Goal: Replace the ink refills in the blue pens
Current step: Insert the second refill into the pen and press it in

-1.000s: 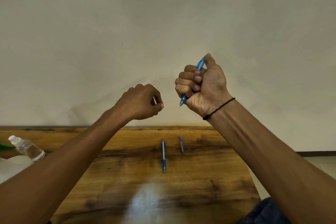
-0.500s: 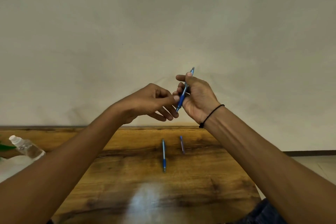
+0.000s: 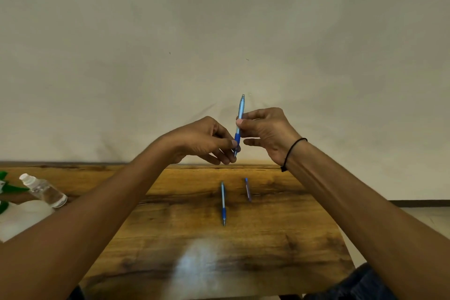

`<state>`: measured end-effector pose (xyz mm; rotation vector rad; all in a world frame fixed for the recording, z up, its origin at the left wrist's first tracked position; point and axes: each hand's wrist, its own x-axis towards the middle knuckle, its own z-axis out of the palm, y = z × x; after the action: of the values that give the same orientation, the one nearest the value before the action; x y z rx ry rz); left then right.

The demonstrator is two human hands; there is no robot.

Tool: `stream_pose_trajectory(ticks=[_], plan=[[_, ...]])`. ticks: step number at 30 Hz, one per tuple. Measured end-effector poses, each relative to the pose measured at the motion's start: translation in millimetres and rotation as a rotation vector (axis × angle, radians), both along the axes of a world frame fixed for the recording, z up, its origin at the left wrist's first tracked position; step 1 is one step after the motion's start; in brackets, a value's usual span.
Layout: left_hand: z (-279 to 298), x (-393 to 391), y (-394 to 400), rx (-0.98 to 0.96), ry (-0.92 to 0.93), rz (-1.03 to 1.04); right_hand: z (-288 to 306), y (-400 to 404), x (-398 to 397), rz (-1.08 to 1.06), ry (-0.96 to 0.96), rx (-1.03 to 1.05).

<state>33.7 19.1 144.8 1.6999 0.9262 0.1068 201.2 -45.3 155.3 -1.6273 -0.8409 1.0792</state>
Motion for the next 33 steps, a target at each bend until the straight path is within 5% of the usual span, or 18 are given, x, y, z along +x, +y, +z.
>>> stream_pose_trajectory(ticks=[7,17,33], plan=[[-20.8,-8.1,1.9,0.548,0.491,-0.105,-50.6,9.0,-6.6,0.067,-0.431,-0.237],[-32.0,-5.6,6.3,0.709,0.630,-0.134,-146.9,26.8,-20.2,0.223,-0.830,-0.497],[-36.7,-2.8,5.7,0.805,0.624,-0.149,-191.5,18.3,-22.3,0.364,-0.859,-0.641]])
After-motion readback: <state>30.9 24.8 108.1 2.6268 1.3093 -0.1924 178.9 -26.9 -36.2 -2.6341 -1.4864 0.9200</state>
